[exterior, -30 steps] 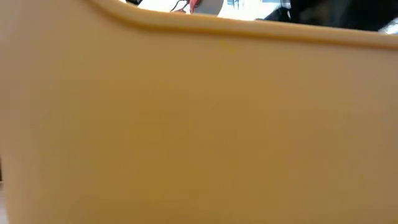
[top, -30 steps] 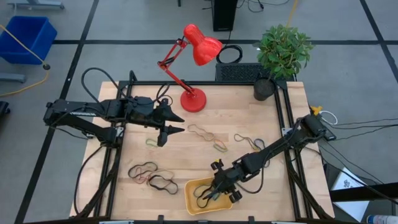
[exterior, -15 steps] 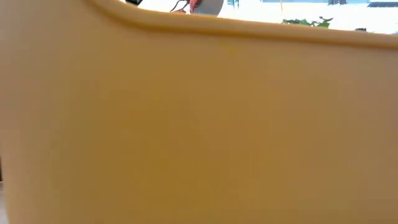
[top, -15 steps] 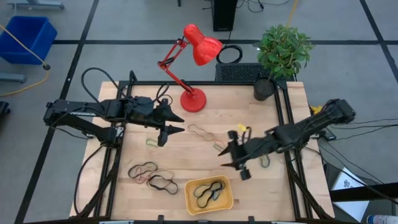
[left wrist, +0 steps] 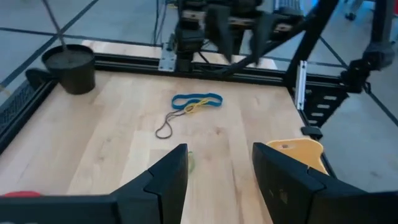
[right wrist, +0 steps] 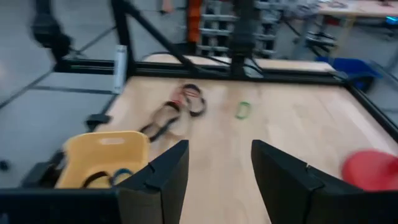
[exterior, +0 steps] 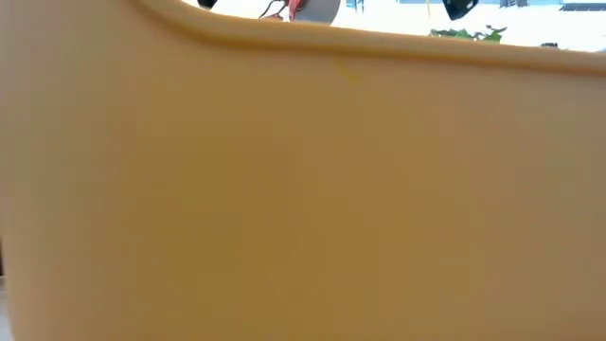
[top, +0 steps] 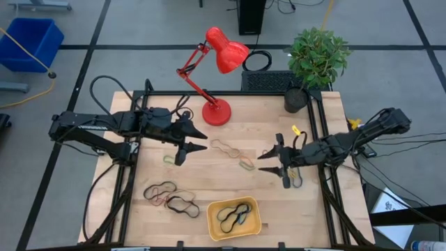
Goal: Pick and place rubber bands into bin
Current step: Put the bottom left black rubber band into the yellow bin
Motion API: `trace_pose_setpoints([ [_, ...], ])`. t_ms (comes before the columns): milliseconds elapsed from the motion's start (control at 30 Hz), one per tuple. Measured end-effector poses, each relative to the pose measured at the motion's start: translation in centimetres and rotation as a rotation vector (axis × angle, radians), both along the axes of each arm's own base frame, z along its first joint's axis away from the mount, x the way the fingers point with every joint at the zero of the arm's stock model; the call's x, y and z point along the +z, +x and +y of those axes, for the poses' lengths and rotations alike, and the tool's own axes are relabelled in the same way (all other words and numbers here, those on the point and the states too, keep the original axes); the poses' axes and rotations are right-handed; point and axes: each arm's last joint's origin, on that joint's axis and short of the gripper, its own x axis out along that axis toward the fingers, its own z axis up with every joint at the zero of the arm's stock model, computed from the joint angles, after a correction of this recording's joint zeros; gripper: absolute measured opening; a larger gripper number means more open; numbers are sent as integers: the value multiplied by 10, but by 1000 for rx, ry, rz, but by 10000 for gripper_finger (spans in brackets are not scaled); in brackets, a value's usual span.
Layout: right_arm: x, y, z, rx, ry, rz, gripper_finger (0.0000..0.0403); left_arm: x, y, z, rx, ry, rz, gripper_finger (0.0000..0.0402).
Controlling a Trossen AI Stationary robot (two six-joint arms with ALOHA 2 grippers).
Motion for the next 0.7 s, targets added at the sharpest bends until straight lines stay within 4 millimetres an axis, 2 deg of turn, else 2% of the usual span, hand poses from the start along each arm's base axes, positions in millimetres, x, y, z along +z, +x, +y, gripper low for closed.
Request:
trace_pose_setpoints([
  [200,-8,2,-5,-72,13,18,173,0,0,0,-34,37,-5,186],
  [567,-8,5,-15,-120,13,17,173,0,0,-1,-65,100,-7,186],
  [700,-8,6,-17,-132,13,17,172,-5,-3,-11,-127,123,37,186],
])
